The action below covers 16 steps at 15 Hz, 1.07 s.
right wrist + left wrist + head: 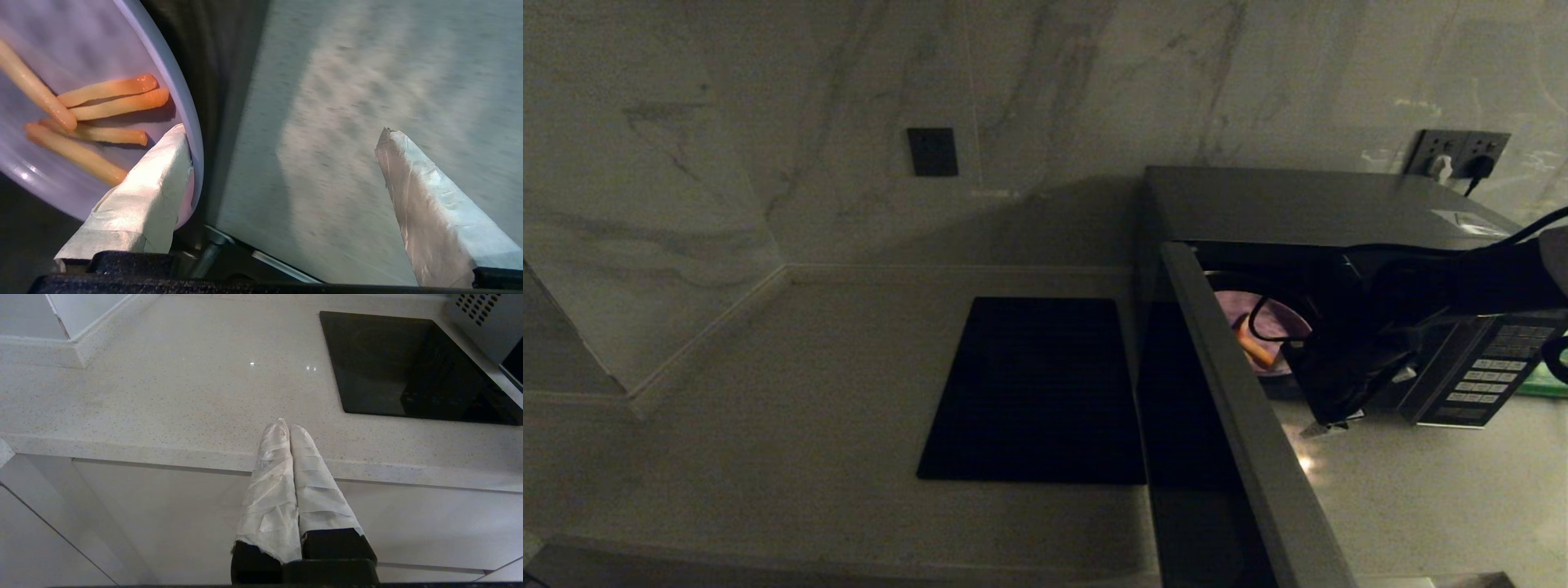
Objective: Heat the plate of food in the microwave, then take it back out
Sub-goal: Take the plate out of the microwave
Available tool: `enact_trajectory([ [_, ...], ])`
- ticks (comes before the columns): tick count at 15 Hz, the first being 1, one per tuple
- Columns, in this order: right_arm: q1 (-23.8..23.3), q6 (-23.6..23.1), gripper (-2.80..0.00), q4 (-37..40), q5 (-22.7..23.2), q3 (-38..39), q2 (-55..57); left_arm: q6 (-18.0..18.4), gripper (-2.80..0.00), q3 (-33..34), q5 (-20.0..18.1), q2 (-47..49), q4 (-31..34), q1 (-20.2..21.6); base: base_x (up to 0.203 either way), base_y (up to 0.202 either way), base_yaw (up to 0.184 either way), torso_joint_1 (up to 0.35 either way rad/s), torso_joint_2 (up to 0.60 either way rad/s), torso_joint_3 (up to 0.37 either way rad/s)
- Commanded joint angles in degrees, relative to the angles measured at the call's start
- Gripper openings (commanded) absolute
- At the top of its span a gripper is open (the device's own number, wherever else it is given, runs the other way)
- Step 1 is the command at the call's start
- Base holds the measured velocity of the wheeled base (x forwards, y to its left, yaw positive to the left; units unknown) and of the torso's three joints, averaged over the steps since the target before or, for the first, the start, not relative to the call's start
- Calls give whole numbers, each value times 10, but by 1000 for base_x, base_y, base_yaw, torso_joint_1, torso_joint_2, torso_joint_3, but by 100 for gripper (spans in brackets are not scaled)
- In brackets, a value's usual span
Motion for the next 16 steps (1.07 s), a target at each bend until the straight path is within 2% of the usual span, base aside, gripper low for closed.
enact_trajectory([
  [1,0,5,0,9,0,3,-12,0,-280,0,0,0,0,0,0,0,0,0,0,0],
  [8,-1,5,0,11,-1,40,-49,0,-280,0,0,1,0,0,0,0,0,0,0,0],
  [11,-1,4,0,41,2,42,-52,0,-280,0,0,0,0,0,0,0,0,0,0,0],
  [16,-1,3,0,41,11,37,-49,0,-280,0,0,1,0,0,0,0,0,0,0,0],
])
